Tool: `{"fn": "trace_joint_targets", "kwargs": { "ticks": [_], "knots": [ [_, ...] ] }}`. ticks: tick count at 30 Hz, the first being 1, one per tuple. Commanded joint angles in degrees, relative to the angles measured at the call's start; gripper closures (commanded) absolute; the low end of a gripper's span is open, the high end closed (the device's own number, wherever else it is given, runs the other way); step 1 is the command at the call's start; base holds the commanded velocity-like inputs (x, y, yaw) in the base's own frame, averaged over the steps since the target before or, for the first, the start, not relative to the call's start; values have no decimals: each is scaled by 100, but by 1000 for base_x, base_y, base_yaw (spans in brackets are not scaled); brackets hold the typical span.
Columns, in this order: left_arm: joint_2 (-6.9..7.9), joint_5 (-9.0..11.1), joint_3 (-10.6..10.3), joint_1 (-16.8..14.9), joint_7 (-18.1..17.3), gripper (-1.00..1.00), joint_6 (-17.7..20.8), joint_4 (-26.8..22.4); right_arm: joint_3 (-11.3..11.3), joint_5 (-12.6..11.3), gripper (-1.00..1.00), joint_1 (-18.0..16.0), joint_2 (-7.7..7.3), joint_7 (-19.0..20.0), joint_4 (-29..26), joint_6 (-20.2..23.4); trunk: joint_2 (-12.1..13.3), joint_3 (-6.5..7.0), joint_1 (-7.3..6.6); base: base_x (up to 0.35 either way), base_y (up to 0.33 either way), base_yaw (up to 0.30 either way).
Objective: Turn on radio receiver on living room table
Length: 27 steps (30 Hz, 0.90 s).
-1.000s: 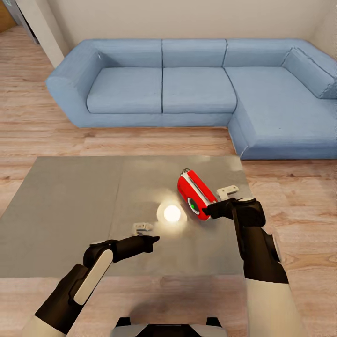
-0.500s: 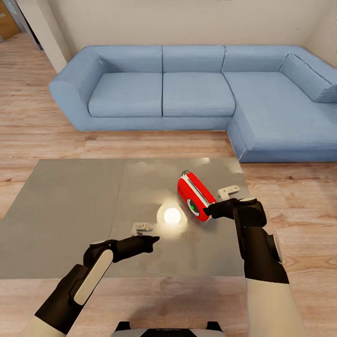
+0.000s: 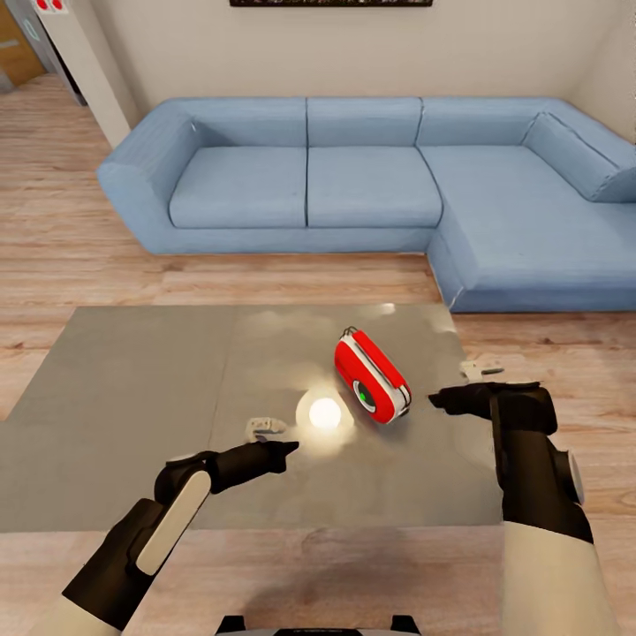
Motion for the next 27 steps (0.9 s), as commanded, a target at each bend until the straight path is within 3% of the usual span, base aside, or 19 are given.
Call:
{"fn": "trace_joint_targets", "kwargs": {
  "ticks": [1, 4, 8, 11, 14, 18, 19, 23, 25, 27],
  "knots": [
    [15, 4, 0, 0, 0, 100, 3, -7, -11, -9, -100, 0, -36, 11, 1, 2, 0, 9, 0, 0, 0, 0],
    [58, 14, 1, 0, -1, 100, 10, -3, -67, -19, -100, 22, -141, 53, 3, 2, 0, 36, 0, 0, 0, 0],
    [139, -9, -10, 3, -1, 100, 7, 28, -489, -18, -100, 238, -268, 80, 7, -55, 0, 72, 0, 0, 0, 0],
    [528, 32, -21, 33, -1, 100, -31, 88, -1025, 3, -100, 523, -497, 92, 19, -503, 0, 98, 0, 0, 0, 0],
    [756, 41, -24, 286, 2, 100, -60, 104, -1517, 8, -100, 878, -736, 122, 27, -861, 0, 125, 0, 0, 0, 0],
    [814, 1, -26, 651, 15, 100, -78, 178, -1916, 5, -100, 1325, -811, 137, 30, -1133, 0, 161, 0, 0, 0, 0],
    [828, -12, -31, 869, 27, 100, -89, 352, -2132, 3, -100, 1607, -813, 140, 30, -1333, 0, 170, 0, 0, 0, 0],
    [836, -51, -35, 1163, 46, 100, -174, 926, -2533, 9, -100, 2037, -780, 148, 93, -1634, 0, 205, 0, 0, 0, 0],
    [831, -126, -80, 1238, 26, 100, -614, 1388, -2691, 4, -100, 2222, -769, 149, 392, -1847, 0, 223, 0, 0, 0, 0],
    [827, -169, -281, 1265, 10, 100, -1031, 1814, -2861, 3, -100, 2291, -776, 145, 813, -2082, 0, 241, 0, 0, 0, 0]
  ]
}}
